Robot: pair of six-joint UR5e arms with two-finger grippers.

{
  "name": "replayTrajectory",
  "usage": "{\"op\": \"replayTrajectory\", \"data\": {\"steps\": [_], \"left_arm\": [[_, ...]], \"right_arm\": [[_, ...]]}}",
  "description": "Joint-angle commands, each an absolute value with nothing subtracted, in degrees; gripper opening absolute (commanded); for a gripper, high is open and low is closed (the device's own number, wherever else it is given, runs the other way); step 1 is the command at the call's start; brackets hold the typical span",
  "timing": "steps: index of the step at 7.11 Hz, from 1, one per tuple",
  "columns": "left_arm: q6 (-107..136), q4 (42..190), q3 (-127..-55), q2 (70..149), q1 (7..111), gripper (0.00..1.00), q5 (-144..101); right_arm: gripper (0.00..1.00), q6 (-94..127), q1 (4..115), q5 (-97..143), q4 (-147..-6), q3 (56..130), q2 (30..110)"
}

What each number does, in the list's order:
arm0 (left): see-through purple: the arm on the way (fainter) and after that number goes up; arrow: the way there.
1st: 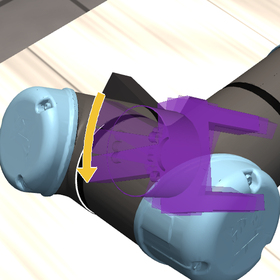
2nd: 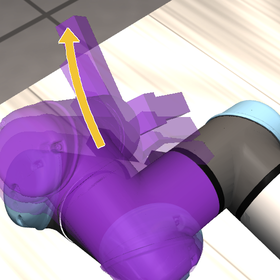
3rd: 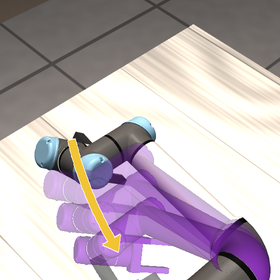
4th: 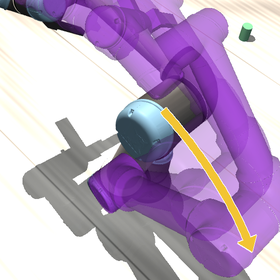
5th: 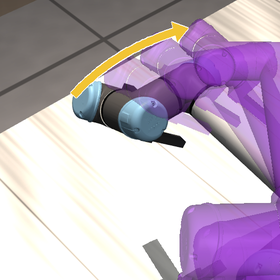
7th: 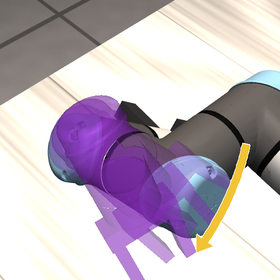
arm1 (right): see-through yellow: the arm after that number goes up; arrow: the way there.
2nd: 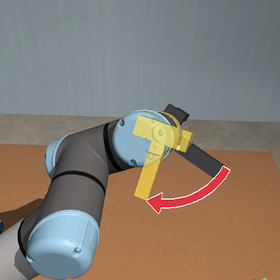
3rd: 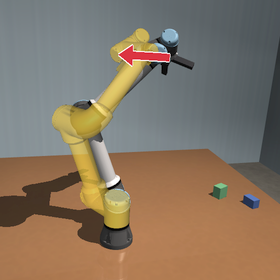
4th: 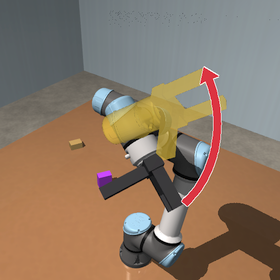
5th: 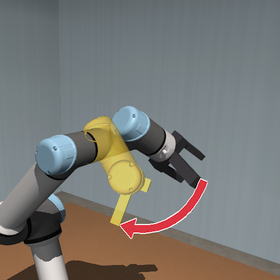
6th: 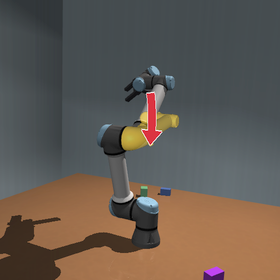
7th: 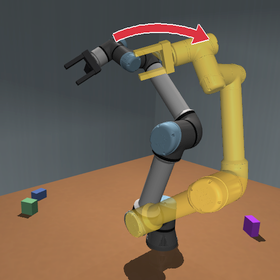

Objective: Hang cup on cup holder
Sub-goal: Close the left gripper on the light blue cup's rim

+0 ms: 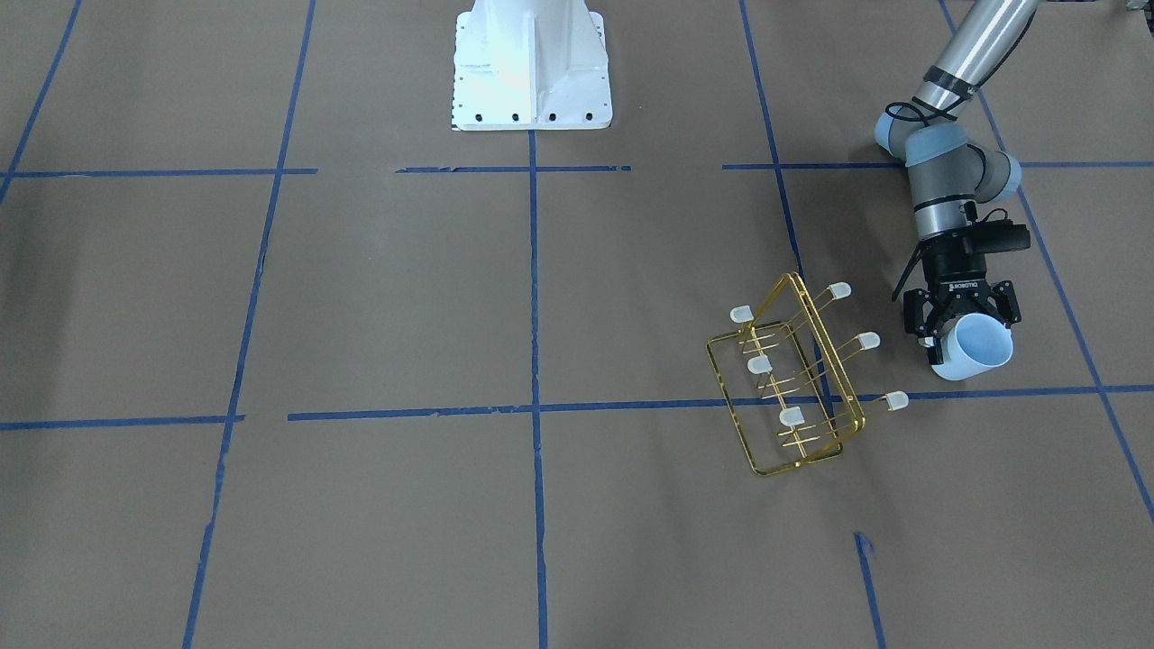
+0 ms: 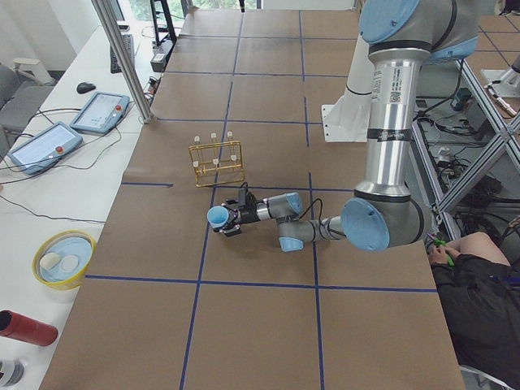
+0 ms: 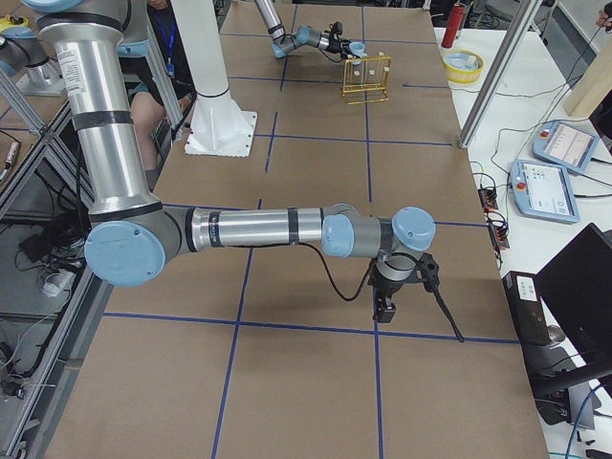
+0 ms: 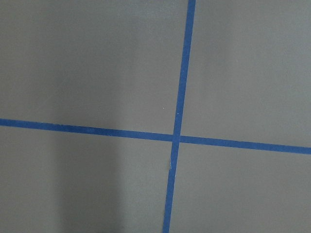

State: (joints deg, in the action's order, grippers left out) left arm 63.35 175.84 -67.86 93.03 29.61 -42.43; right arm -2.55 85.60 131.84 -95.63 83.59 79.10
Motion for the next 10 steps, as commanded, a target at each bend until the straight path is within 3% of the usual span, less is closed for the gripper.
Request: {"op": "replayTrajectory", "data": {"steps": [1, 10], "left_arm": [[63.6, 175.9, -67.0, 93.6, 29.7, 1.00, -43.8], [65.3, 176.1, -67.0, 93.8, 31.1, 0.99, -46.2]], "right_arm": [[1.00, -2.5, 85.6, 131.8, -95.6, 83.6, 79.1], [1.00, -2.5, 85.6, 131.8, -95.6, 83.6, 79.1]]}}
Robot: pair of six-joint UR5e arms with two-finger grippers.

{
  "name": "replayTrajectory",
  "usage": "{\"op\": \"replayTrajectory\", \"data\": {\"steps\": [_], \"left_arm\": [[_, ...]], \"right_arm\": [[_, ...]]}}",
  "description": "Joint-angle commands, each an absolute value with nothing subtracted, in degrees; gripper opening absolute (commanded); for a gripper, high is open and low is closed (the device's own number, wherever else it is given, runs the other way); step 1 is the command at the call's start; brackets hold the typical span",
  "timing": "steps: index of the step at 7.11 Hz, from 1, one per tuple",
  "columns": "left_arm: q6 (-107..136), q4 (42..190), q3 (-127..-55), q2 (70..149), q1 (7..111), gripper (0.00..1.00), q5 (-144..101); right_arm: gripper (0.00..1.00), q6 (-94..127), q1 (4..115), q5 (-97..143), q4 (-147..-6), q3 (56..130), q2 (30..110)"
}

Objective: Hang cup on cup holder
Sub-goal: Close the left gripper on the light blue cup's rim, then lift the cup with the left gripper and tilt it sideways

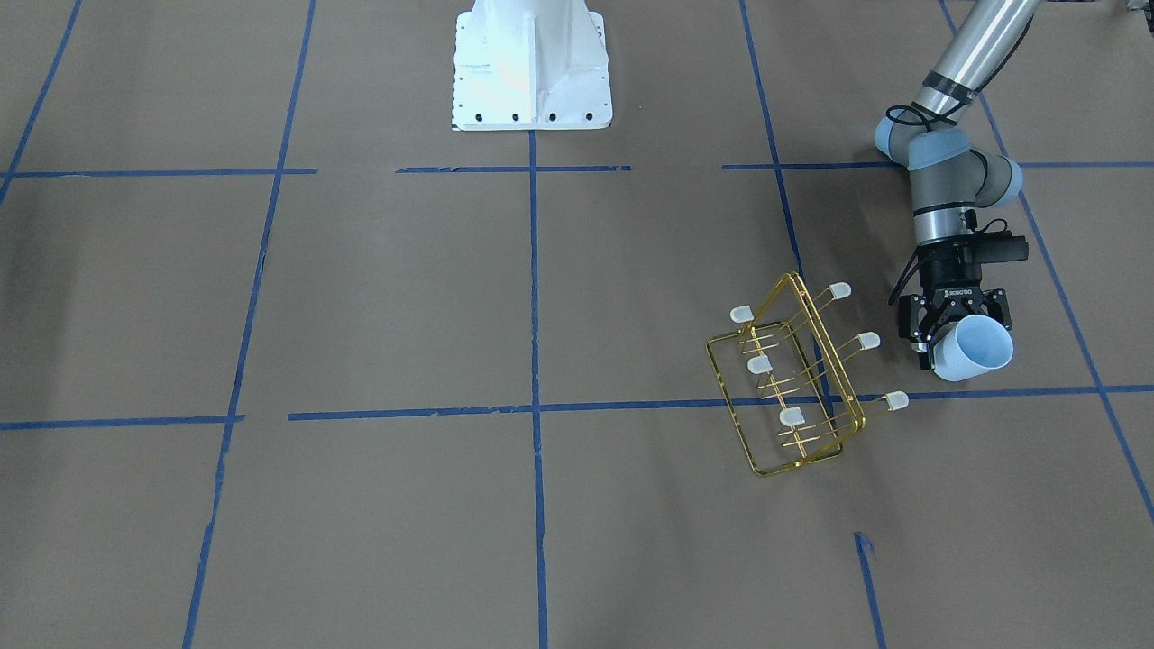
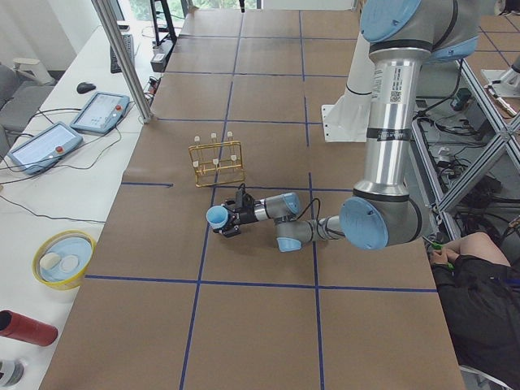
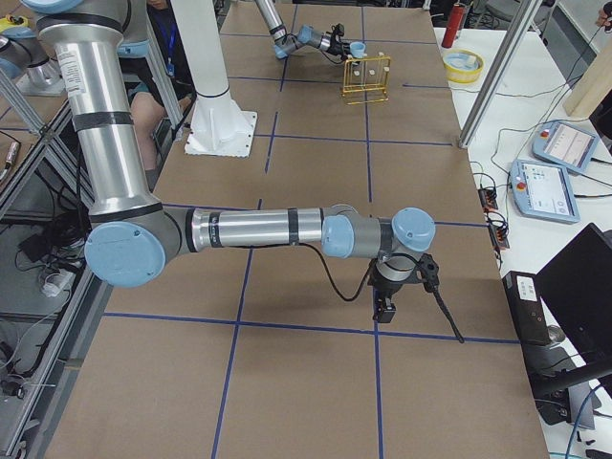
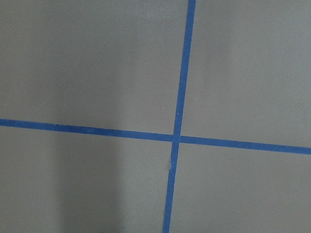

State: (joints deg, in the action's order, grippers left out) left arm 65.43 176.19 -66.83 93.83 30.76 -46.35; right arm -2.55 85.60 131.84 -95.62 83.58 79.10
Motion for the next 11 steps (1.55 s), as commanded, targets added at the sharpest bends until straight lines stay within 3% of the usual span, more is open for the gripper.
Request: {"op": "replayTrajectory", "data": {"steps": [1, 2, 3, 4, 5, 6, 9, 11], "left_arm": [[64.9, 176.1, -67.1, 93.7, 31.5, 0.99, -46.2], [64.9, 176.1, -67.2, 93.4, 31.6, 0.99, -46.3], [65.0, 176.1, -67.4, 93.3, 31.6, 0.74, -46.5], [65.0, 176.1, -68.0, 93.2, 31.6, 0.26, -46.7], [65.0, 176.2, -68.5, 93.2, 31.6, 0.06, -46.7], [65.0, 176.1, -70.3, 92.9, 31.5, 0.01, -46.9], [63.8, 175.5, -80.7, 84.6, 31.4, 0.01, -50.7], [50.6, 175.4, -90.4, 79.1, 33.2, 0.00, -55.7]], "right_arm": [[1.00, -2.5, 85.6, 131.8, -95.6, 83.6, 79.1], [1.00, -2.5, 85.6, 131.8, -95.6, 83.6, 79.1], [1.00, -2.5, 85.6, 131.8, -95.6, 83.6, 79.1], [1.00, -2.5, 85.6, 131.8, -95.6, 83.6, 79.1], [1.00, -2.5, 85.6, 131.8, -95.6, 83.6, 79.1], [1.00, -2.5, 85.6, 131.8, -95.6, 83.6, 79.1], [1.00, -2.5, 85.6, 131.8, -95.6, 83.6, 79.1], [1.00, -2.5, 85.6, 131.8, -95.6, 83.6, 79.1]]}}
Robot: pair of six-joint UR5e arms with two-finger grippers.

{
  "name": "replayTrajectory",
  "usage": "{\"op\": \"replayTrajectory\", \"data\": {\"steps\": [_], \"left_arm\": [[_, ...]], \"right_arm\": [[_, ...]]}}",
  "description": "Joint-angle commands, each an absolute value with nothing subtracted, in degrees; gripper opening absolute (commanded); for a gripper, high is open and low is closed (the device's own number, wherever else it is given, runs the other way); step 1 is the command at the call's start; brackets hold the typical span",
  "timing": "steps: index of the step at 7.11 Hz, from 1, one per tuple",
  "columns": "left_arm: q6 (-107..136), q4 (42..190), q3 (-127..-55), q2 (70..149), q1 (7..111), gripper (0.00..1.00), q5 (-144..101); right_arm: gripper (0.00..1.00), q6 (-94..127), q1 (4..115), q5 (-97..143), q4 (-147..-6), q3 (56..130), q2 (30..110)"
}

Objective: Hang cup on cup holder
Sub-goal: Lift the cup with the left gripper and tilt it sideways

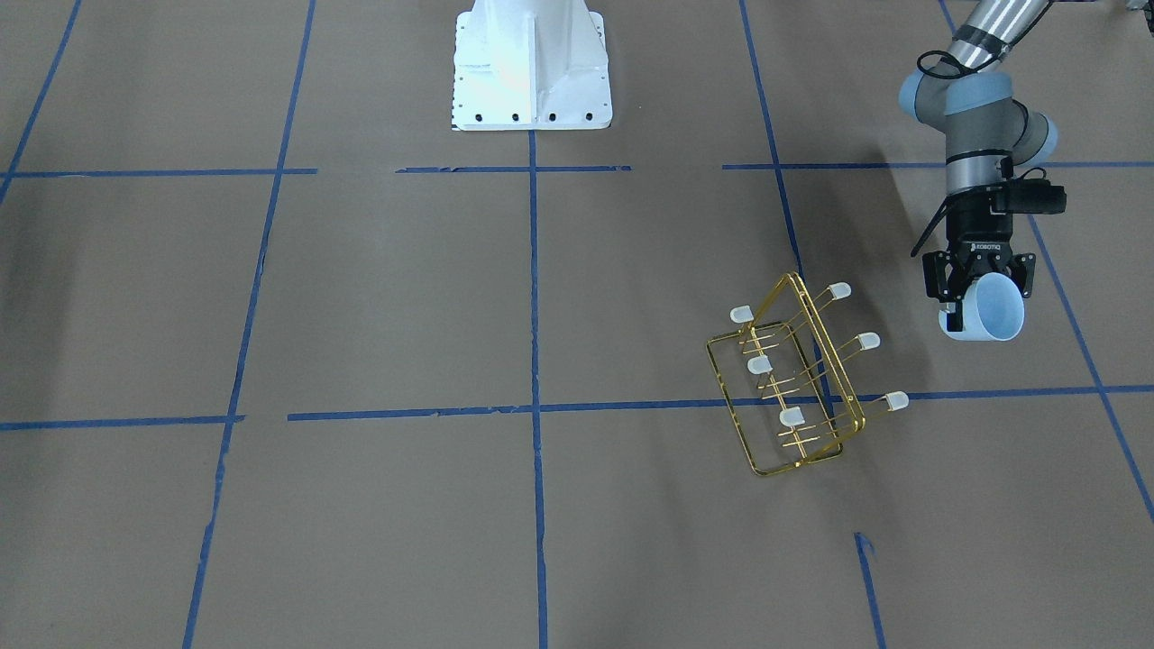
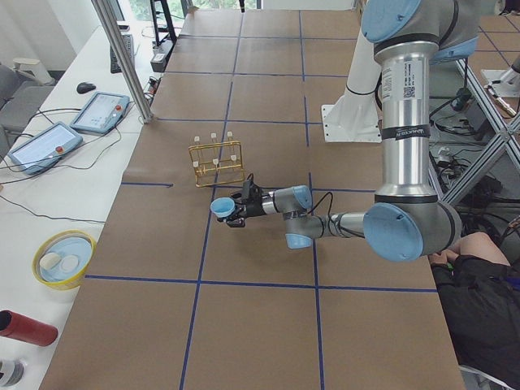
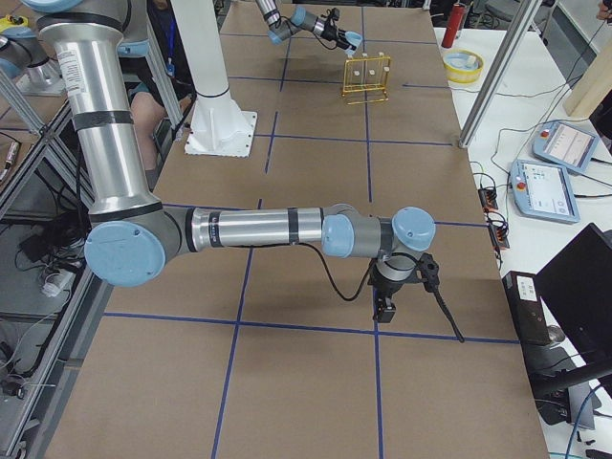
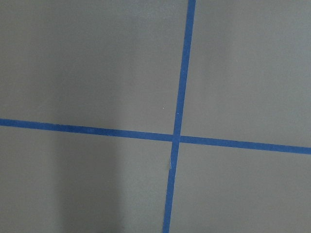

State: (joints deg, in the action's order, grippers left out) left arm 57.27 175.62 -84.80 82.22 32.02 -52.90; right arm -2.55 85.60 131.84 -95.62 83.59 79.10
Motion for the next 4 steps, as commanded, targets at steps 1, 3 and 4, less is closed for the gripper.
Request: {"op": "replayTrajectory", "data": {"steps": [1, 3, 4], "left_arm": [[42.4, 172.5, -94.2, 77.5, 34.0, 0.01, -56.2], [30.5, 167.2, -101.5, 75.8, 35.9, 0.02, -55.9], [27.4, 165.8, -104.2, 74.7, 36.3, 0.00, -55.8]], "right_arm": [[1.00, -2.5, 85.6, 131.8, -95.6, 83.6, 79.1], [1.00, -2.5, 85.6, 131.8, -95.6, 83.6, 79.1], [1.00, -2.5, 85.6, 131.8, -95.6, 83.6, 79.1]]}}
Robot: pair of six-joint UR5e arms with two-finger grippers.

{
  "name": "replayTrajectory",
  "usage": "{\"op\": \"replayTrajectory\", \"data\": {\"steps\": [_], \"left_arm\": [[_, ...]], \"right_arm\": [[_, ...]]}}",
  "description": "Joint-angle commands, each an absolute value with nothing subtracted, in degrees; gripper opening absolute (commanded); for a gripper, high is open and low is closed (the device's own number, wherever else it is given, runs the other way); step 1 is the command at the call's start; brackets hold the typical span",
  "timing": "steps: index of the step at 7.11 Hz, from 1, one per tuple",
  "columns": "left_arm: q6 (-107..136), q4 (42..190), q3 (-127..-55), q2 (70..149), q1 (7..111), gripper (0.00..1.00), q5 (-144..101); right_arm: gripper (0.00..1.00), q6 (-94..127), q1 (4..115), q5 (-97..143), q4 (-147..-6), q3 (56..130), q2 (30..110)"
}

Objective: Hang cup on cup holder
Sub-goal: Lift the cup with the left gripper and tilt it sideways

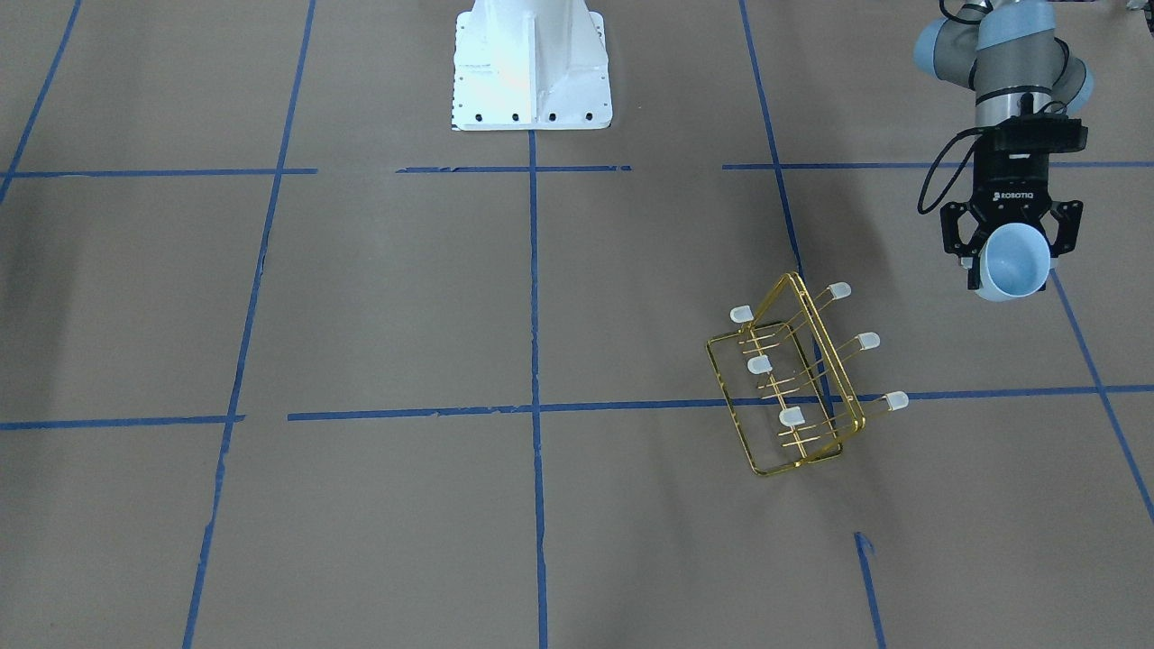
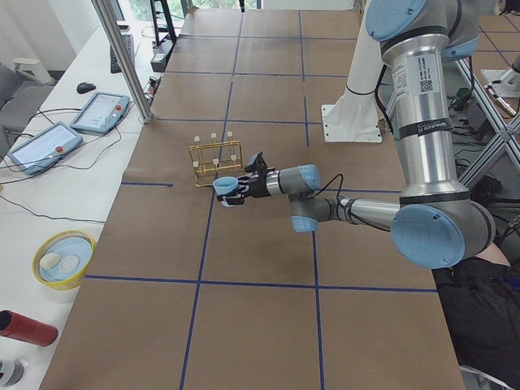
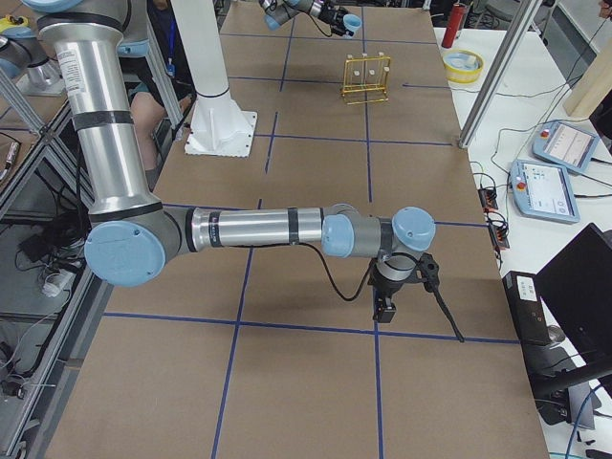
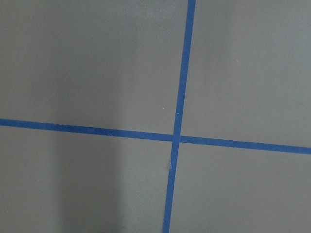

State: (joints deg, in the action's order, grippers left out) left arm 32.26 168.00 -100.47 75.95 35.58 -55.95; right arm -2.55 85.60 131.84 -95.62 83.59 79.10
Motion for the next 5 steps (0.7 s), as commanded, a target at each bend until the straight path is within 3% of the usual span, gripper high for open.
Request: {"op": "replayTrajectory", "data": {"steps": [1, 5], "left_arm": [[24.3, 163.7, -106.6, 74.5, 36.4, 0.00, -55.8], [-9.2, 155.9, -110.9, 74.8, 37.5, 0.00, -45.3]], "right_arm": [[1.00, -2.5, 85.6, 131.8, -95.6, 83.6, 79.1], [1.00, -2.5, 85.6, 131.8, -95.6, 83.6, 79.1]]}}
